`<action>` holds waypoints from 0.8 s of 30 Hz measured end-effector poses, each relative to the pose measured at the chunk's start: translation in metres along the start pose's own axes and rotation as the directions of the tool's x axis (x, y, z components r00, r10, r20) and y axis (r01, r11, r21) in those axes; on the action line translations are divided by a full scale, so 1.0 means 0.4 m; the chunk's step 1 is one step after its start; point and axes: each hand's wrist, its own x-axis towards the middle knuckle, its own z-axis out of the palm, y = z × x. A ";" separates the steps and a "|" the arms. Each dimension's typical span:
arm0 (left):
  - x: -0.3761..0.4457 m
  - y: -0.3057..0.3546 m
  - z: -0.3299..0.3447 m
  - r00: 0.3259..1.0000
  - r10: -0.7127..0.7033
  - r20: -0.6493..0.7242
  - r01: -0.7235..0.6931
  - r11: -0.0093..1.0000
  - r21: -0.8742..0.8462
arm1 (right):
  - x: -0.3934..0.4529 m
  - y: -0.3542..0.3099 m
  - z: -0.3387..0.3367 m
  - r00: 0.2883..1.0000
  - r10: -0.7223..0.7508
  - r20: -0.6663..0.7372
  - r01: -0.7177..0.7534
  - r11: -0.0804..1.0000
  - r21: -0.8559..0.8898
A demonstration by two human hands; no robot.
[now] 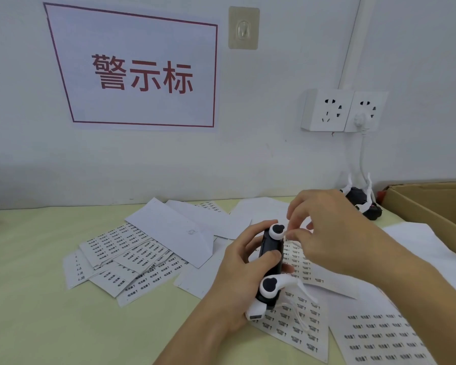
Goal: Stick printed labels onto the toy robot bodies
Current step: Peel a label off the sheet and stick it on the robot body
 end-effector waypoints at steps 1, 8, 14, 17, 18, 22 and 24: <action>0.000 0.000 0.000 1.000 0.002 0.001 -0.002 1.000 -0.002 | 0.000 0.003 -0.004 1.000 0.004 0.004 -0.004 0.999 0.032; 0.002 -0.003 -0.006 1.000 0.025 0.020 -0.025 1.000 0.001 | 0.003 0.009 -0.002 0.994 0.020 0.111 -0.033 0.993 0.116; 0.001 -0.003 -0.004 0.999 0.037 0.010 -0.037 0.999 0.000 | 0.006 0.008 0.018 0.996 0.005 0.088 -0.016 0.993 0.119; 0.001 -0.002 -0.005 0.999 0.037 0.011 -0.037 0.999 0.002 | 0.008 0.009 0.021 0.997 0.005 0.082 -0.015 0.993 0.120; 0.001 -0.002 -0.006 0.999 0.035 0.010 -0.035 0.999 0.003 | 0.008 0.010 0.022 0.997 0.004 0.082 -0.013 0.993 0.119; 0.002 0.000 -0.004 1.000 0.022 0.007 -0.022 1.000 -0.003 | 0.008 0.011 0.025 0.997 -0.008 0.074 -0.002 0.992 0.127; 0.002 0.001 -0.003 1.000 0.014 0.006 -0.014 1.000 -0.009 | 0.008 0.012 0.027 0.998 -0.011 0.068 0.003 0.992 0.125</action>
